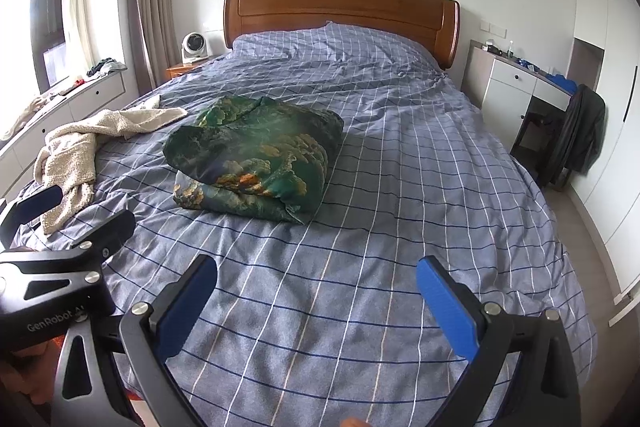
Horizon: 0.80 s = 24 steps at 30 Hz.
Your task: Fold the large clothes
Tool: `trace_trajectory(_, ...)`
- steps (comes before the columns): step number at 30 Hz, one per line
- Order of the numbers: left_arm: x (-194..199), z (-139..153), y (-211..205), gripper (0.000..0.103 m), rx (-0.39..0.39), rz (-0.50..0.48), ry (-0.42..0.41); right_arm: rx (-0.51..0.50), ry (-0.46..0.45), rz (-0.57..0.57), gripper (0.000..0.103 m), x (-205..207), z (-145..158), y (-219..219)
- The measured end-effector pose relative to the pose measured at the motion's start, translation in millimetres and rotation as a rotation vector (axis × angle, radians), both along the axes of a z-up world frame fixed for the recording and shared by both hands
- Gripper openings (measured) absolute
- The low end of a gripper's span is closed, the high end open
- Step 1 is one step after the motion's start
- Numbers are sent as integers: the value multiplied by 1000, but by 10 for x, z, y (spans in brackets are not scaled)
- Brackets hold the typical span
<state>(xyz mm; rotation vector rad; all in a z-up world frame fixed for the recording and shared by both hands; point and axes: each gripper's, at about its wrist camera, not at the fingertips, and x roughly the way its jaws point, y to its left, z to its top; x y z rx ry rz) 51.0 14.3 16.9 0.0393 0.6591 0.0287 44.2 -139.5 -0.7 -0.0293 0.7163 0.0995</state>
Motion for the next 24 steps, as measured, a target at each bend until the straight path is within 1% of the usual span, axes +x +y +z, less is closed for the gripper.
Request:
trace_trajectory(9,-3,23,27,103,-1,4,-6,-4,0,4,101,27,31,6)
trace_trajectory(24,16,-9,66,102,-9,1,9,-9,1,11,101,4,32,51)
